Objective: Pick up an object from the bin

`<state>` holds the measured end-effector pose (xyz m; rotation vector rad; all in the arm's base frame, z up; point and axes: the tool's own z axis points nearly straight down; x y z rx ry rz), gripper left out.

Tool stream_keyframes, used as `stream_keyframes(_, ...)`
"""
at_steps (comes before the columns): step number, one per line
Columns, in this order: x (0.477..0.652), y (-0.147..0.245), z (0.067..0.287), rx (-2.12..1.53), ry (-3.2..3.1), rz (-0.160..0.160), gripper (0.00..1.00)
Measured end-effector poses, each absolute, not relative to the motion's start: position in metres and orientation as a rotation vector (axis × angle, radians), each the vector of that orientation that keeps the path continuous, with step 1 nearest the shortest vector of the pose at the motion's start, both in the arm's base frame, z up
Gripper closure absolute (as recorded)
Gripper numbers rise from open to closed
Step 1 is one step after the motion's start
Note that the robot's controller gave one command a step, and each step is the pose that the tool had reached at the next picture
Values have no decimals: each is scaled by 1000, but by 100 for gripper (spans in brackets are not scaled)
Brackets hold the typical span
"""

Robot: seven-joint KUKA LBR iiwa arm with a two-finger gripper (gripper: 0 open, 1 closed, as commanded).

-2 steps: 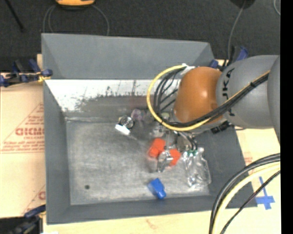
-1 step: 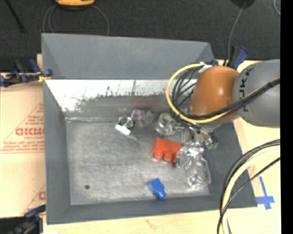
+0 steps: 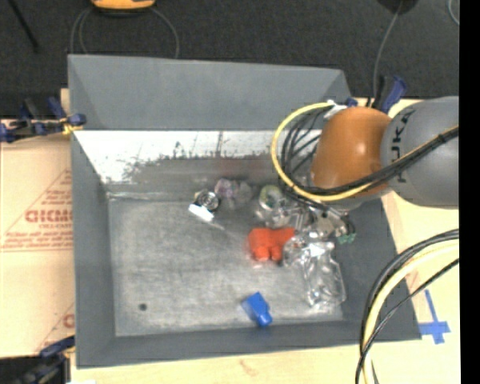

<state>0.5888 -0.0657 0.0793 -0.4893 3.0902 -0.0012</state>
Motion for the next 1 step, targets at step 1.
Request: stream_keyframes(1,583,-49,217,-471,3093,-6,100)
